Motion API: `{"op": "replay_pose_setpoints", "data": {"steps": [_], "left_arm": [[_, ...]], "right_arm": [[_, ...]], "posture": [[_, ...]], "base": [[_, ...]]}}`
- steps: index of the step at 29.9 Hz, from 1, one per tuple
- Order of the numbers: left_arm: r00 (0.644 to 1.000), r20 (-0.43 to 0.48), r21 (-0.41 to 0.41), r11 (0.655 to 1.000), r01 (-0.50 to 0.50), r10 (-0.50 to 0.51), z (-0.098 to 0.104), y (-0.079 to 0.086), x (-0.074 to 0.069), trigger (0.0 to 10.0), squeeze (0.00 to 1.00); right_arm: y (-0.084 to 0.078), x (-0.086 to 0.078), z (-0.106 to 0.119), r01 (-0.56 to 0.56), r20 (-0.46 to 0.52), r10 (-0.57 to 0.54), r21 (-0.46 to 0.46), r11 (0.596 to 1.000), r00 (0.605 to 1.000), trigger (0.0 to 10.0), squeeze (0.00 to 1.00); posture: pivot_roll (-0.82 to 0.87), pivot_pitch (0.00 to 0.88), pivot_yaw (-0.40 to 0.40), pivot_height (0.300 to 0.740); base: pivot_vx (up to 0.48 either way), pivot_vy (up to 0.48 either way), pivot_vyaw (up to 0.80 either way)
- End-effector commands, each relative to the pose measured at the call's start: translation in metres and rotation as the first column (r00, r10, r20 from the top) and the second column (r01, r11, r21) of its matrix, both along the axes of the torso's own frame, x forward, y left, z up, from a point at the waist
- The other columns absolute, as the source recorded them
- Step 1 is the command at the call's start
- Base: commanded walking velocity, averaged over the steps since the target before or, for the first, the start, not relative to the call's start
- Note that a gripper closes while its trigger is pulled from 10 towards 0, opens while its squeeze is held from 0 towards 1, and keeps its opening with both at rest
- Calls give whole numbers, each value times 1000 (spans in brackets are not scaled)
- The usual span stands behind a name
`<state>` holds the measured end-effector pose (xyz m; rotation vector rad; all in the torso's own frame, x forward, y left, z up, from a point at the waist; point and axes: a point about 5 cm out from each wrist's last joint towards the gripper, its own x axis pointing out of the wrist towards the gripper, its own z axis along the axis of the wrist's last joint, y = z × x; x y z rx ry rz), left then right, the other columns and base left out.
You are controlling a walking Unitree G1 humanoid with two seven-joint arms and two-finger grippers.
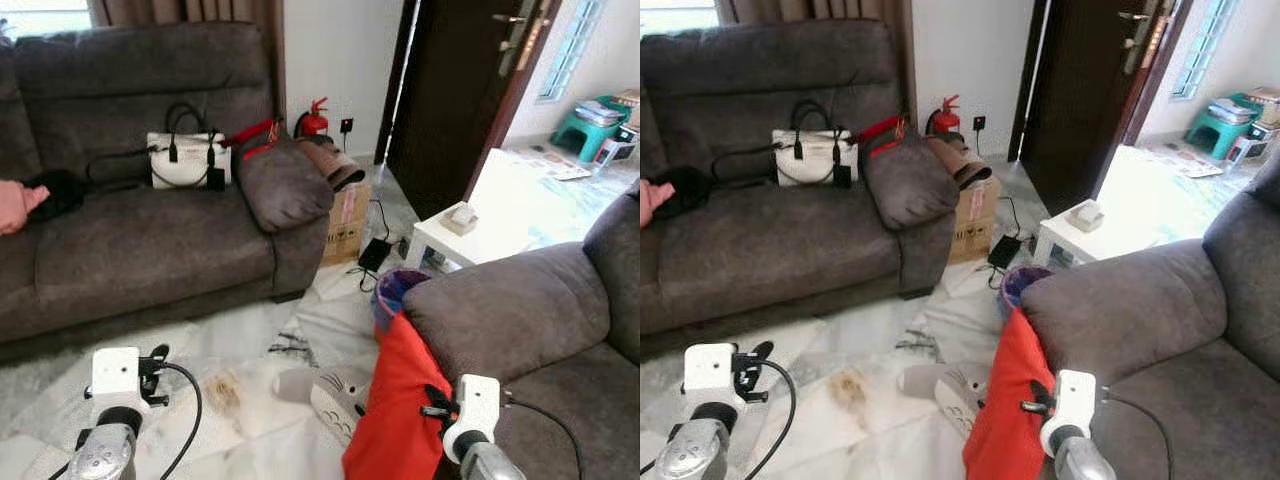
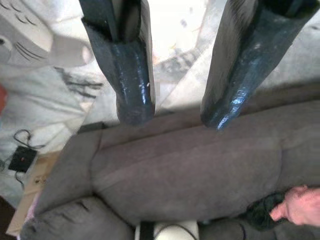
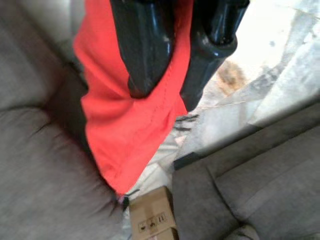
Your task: Move the pillow to the sofa from floor
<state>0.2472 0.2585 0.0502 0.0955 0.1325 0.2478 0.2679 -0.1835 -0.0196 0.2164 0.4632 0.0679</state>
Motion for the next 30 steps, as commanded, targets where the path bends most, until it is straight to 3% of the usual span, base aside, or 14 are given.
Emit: {"op": "replay_pose_setpoints", "data": {"steps": [1,8,30], "left_arm": [[1000,6,-14,1000,5,-5,-1,-4,1,10000,0],[1000,9,-6,1000,8,-8,0,-4,1,10000,0],[999,21,3,1000,28,-28,1,-8,3,10000,0]], "right_arm": [[-11,20,25,23,133,-18,-35,999,991,10000,0],[-12,20,24,25,112,-20,-47,999,993,10000,0],[-17,20,22,53,80,-46,-88,995,996,10000,0]], "posture": [[155,0,-30,740],[156,0,-33,740],[155,0,-32,740]], "base": [[0,0,0],[0,0,0],[0,0,-800]]}}
